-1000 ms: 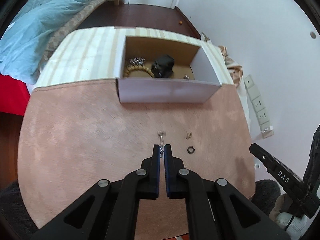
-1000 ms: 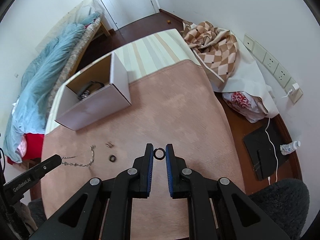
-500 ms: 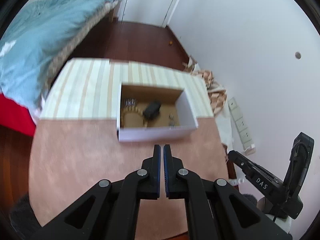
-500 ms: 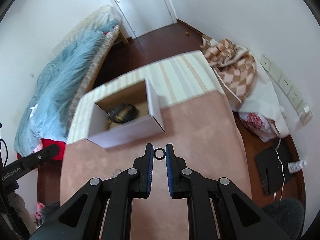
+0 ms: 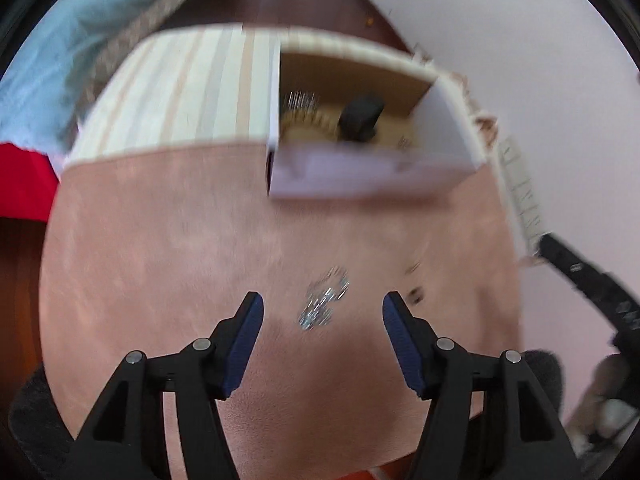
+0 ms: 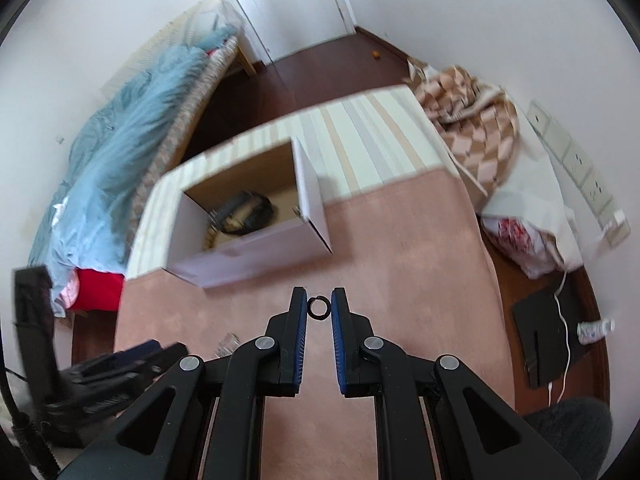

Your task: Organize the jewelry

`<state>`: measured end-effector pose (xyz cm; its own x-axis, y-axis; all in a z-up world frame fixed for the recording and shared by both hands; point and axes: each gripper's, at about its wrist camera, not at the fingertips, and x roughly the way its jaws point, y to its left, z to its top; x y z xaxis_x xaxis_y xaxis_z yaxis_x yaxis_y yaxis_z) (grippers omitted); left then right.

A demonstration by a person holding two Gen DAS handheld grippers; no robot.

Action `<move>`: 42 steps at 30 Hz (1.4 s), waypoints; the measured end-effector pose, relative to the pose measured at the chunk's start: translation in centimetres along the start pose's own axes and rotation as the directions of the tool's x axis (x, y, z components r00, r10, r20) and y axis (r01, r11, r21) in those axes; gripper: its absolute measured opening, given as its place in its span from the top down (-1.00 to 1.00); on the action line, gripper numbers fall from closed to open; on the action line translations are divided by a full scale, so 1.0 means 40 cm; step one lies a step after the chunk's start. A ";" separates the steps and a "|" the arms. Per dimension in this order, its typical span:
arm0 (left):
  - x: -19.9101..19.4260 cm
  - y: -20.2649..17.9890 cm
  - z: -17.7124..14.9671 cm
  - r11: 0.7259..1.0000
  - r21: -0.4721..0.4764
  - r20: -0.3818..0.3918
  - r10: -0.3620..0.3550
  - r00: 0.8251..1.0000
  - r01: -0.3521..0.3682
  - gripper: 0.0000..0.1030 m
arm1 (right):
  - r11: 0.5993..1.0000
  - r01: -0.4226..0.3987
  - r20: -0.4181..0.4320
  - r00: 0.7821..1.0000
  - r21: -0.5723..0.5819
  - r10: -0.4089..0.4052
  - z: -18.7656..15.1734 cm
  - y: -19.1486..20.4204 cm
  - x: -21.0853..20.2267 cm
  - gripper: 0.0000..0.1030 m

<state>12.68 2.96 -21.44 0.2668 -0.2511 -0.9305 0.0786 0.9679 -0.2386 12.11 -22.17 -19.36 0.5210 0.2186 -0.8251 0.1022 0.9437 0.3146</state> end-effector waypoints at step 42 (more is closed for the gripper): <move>-0.265 -0.033 0.303 0.989 0.066 0.287 -0.144 0.947 0.131 0.87 | 0.992 -0.090 -0.059 0.995 -0.093 0.085 0.283 0.139 0.083 0.75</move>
<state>21.38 4.23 -7.91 0.5171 -0.3801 -0.7669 0.1757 0.9241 -0.3395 24.00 -18.99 -15.05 0.4770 0.3124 -0.8215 -0.0248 0.9391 0.3428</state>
